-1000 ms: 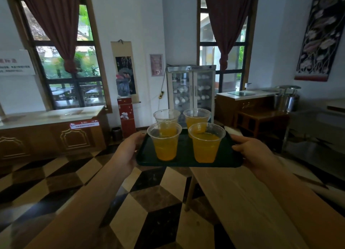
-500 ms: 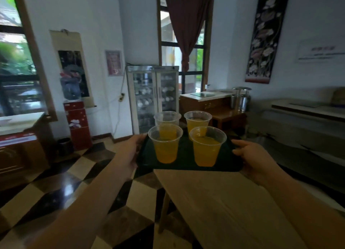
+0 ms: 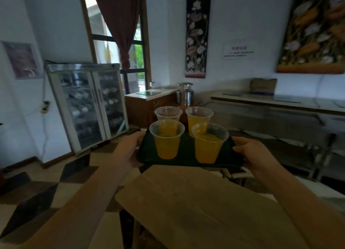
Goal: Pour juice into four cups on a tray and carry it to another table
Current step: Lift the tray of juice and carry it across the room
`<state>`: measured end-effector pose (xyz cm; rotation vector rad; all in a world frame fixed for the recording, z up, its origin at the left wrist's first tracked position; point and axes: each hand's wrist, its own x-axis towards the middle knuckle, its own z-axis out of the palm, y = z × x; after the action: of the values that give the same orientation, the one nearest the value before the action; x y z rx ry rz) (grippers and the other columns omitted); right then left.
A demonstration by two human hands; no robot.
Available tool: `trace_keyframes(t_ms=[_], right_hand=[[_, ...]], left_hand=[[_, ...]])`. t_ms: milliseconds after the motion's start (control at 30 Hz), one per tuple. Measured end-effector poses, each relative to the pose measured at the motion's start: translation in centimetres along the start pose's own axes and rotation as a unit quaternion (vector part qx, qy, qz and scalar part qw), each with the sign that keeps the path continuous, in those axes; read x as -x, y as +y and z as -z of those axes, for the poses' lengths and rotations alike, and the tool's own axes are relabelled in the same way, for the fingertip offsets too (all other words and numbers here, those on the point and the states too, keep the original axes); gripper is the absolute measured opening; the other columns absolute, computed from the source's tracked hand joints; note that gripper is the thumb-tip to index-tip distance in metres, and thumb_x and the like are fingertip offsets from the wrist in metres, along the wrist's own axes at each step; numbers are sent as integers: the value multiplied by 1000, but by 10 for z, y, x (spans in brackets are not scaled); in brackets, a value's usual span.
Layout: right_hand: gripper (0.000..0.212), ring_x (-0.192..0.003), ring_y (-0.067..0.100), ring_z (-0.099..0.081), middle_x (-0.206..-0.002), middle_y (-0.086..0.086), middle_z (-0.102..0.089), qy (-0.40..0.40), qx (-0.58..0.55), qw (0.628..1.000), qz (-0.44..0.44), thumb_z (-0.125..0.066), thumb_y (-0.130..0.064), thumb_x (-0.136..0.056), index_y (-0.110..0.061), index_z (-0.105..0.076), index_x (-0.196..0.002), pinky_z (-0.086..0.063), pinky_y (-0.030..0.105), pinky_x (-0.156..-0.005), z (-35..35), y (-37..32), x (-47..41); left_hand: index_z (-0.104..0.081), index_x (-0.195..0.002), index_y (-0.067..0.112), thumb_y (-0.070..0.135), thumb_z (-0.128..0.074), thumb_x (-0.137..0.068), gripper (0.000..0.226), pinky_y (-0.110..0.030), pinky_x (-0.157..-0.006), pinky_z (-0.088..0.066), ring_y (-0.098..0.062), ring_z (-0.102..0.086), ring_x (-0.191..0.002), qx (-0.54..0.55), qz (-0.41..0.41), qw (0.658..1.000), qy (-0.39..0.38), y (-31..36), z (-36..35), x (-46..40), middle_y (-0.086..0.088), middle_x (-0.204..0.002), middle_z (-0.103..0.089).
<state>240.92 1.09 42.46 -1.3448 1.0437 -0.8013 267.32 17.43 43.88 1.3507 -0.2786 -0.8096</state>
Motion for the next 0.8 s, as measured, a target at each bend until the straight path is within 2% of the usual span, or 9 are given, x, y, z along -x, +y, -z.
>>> trace_keyframes(t_ms=[67, 167, 267, 367, 433, 533, 600, 733, 800], right_hand=[[47, -115, 26, -62, -127, 8, -66, 20, 2, 1000, -1, -42, 5, -103, -15, -59, -142, -50, 51, -106, 6, 1, -13], [45, -123, 28, -59, -115, 3, -66, 41, 7, 999, -1, -43, 4, -103, -17, -62, -137, -47, 55, -111, 17, 5, -33], [40, -122, 30, -61, -119, 5, -67, 58, 1, 998, -3, -44, 3, -101, -22, -67, -124, -47, 56, -111, 29, 8, -56], [42, -116, 27, -63, -118, 2, -68, 88, -4, 996, 3, -45, 2, -101, -21, -65, -130, -50, 51, -106, 41, 9, -83], [43, -114, 26, -64, -118, 2, -69, 100, -8, 995, 6, -45, 3, -101, -20, -64, -132, -52, 49, -102, 51, 8, -101], [49, -121, 31, -64, -132, 7, -68, 116, -10, 993, 2, -46, 2, -99, -16, -62, -141, -51, 55, -107, 70, 7, -130], [50, -122, 32, -64, -134, 8, -68, 122, -17, 992, 1, -46, 3, -98, -15, -61, -142, -50, 57, -109, 82, 5, -147], [47, -124, 32, -62, -131, 7, -68, 136, -19, 990, -8, -45, 4, -98, -18, -64, -135, -48, 58, -111, 97, 7, -170], [44, -123, 31, -62, -128, 7, -69, 153, -22, 988, -21, -44, 5, -99, -23, -68, -122, -48, 57, -111, 103, 7, -179]], left_hand=[[-64, -93, 15, 21, -56, -103, 13, -43, -75, -56, -29, -64, -94, 2, -2, 1000, -23, -3, -14, -20, -13, -105, -66], [-67, -106, 15, 25, -60, -101, 13, -48, -91, -57, -31, -65, -106, -11, 5, 999, -53, -10, -34, -53, -13, -115, -68], [-68, -113, 13, 27, -63, -99, 21, -48, -92, -58, -31, -68, -102, -23, 17, 997, -77, -13, -56, -86, -13, -112, -69], [-68, -117, 15, 30, -68, -94, 27, -55, -98, -56, -35, -67, -110, -37, 19, 995, -96, -17, -81, -116, -16, -122, -66], [-69, -124, 19, 31, -70, -92, 34, -57, -96, -57, -36, -67, -112, -45, 18, 992, -113, -17, -98, -137, -14, -127, -65], [-70, -127, 22, 29, -70, -88, 39, -58, -92, -58, -37, -67, -115, -58, 19, 989, -134, -16, -126, -165, -13, -134, -63], [-69, -129, 23, 25, -67, -90, 39, -54, -91, -59, -35, -63, -118, -59, 15, 988, -141, -14, -146, -176, -11, -135, -61], [-72, -124, 23, 18, -55, -96, 33, -44, -74, -60, -33, -64, -116, -61, 9, 983, -170, -15, -181, -195, -12, -129, -66], [-73, -124, 23, 17, -55, -95, 34, -44, -75, -60, -33, -63, -117, -69, 17, 981, -180, -17, -196, -203, -12, -131, -65]])
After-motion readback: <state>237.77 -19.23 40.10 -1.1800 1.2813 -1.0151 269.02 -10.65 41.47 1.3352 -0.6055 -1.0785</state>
